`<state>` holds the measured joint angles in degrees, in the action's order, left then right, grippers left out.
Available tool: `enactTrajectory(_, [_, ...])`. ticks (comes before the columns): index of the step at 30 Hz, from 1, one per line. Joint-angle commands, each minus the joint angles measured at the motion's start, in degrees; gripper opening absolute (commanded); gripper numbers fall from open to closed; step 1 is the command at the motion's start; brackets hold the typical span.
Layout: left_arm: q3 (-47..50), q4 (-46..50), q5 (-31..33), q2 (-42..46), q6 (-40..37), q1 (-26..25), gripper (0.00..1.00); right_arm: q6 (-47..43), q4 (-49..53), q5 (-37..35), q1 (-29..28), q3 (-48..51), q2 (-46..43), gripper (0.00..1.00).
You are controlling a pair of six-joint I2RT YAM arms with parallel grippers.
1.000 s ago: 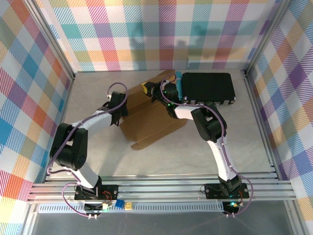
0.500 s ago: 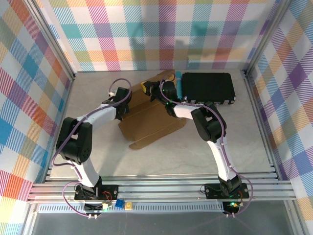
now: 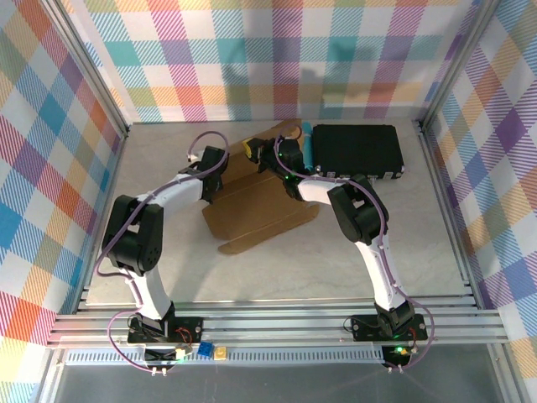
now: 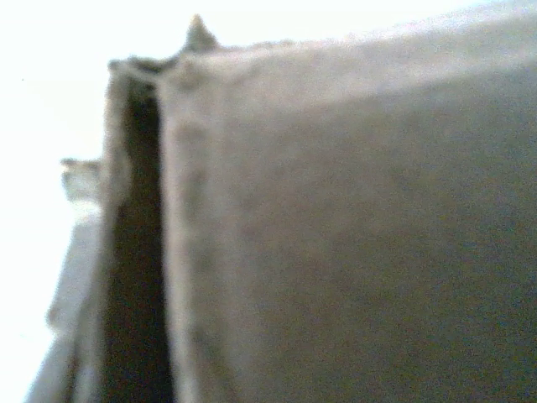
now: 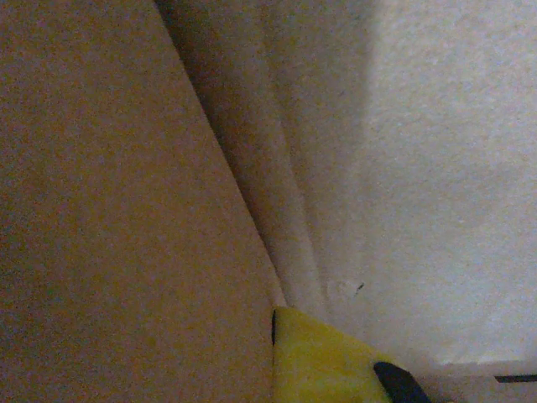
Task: Fold the paper box
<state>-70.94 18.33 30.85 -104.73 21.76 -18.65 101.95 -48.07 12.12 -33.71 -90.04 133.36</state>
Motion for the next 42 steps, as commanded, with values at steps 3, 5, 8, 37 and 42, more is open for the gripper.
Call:
enactTrajectory(3, [-1.48, 6.32, 1.65, -5.62, 3.36, 0.9, 0.05, 3.42, 2.75, 5.57, -1.17, -1.51, -0.25, 0.0])
enactTrajectory(5, [-1.78, 7.07, 3.0, -5.96, 4.47, 0.86, 0.0, 3.52, 3.77, 5.16, -1.2, -1.44, -0.7, 0.0])
enactTrajectory(8, [-2.08, 8.39, 5.18, -6.11, 5.4, 0.83, 0.0, 3.6, 5.43, 3.96, -1.18, -0.54, -2.05, 0.0])
enactTrajectory(37, [-13.61, 14.81, -19.13, 9.89, -8.77, 6.07, 0.0, -24.8, 69.78, -11.93, 7.35, 0.62, -43.32, 0.64])
enactTrajectory(42, [-13.85, 16.36, -18.55, 11.61, -9.54, 5.98, 0.0, -27.91, 75.95, -12.67, 7.35, -5.63, -44.35, 0.56])
